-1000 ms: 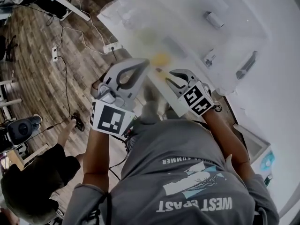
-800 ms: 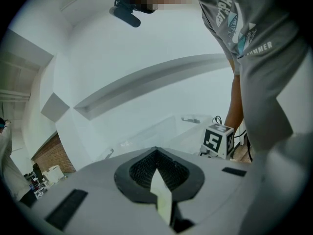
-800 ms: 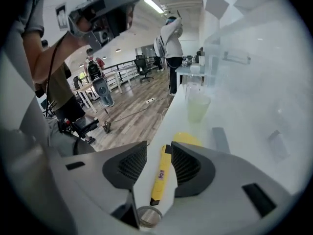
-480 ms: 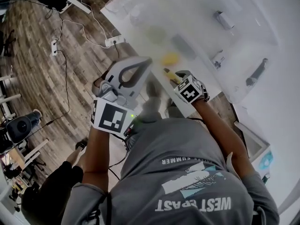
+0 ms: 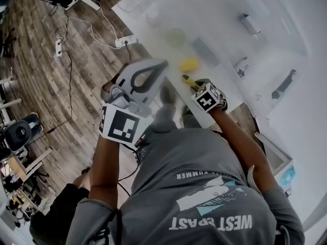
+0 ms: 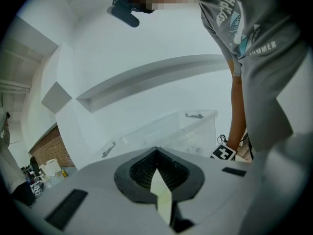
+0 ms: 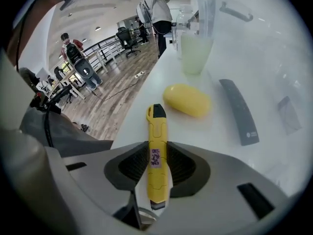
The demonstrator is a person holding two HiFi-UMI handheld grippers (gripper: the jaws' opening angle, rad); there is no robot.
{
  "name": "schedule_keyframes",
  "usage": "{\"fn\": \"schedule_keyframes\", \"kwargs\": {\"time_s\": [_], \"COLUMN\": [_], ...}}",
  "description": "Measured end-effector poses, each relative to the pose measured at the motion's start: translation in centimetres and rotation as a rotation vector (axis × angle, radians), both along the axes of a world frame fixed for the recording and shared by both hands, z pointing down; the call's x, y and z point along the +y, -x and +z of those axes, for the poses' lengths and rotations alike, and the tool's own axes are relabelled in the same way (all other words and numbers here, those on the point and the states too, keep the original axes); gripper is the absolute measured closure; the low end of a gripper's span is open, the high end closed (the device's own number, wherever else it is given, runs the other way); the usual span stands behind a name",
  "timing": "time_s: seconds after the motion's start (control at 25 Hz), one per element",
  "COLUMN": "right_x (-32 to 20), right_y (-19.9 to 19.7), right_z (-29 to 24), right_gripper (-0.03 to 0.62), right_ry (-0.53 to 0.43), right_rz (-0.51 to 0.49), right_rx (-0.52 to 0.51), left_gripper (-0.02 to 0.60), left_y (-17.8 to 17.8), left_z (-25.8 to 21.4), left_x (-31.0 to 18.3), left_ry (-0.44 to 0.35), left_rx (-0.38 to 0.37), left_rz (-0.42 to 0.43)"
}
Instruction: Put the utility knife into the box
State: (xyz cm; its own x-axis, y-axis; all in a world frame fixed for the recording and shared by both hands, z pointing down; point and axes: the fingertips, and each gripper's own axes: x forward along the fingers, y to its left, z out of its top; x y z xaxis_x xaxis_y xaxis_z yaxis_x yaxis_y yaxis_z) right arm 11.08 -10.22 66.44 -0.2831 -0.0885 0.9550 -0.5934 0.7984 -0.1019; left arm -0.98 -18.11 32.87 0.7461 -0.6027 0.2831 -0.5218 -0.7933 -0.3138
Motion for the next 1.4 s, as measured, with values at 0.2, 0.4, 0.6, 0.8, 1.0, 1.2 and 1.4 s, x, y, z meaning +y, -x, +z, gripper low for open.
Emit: {"fn": "schedule_keyframes", "kwargs": {"time_s": [0.2,0.4,0.6,0.8,1.0,1.2,1.4], "right_x": [0.1,-0.3,-1.4,-2.9,-3.8,-4.2,-5.2], "right_y": [0.3,2.1,3.8,4.6,4.9,4.4,2.6], "right_z": [-1.0,-5.8,-12.9,-19.9,-26.0,-31.5,-35.5], "right_gripper": [0.476,0.476,0.476,0.476,0.476,0.476,0.476], "right_ry": [0.011,-0.058,-0.143,-0.226,-0.302,-0.376,-0.459], "right_rz": [0.017,0.037,0.052,0.070,0.086,0.089,0.090], "right_rx": [-0.033,-0.139,-0.257,-0.364,-0.455,-0.515,-0.531], "left_gripper": [0.574,0.574,0.574,0.574,0.574,0.574,0.574], "left_y": [0.0,0.0,-0.1,-0.7,-1.3,-1.3,-1.2], "left_z": [0.0,-0.2,-0.6,-1.2,-2.0,-2.2,-2.1], "left_x": [-0.2,-0.2,-0.2,-0.3,-0.3,-0.2,-0.3], "left_ry": [-0.002,-0.008,-0.022,-0.045,-0.063,-0.073,-0.072], "left_rx": [0.005,0.012,0.022,0.023,0.031,0.019,0.012], "left_rz": [-0.002,-0.005,-0.006,0.000,0.005,0.011,0.009]}}
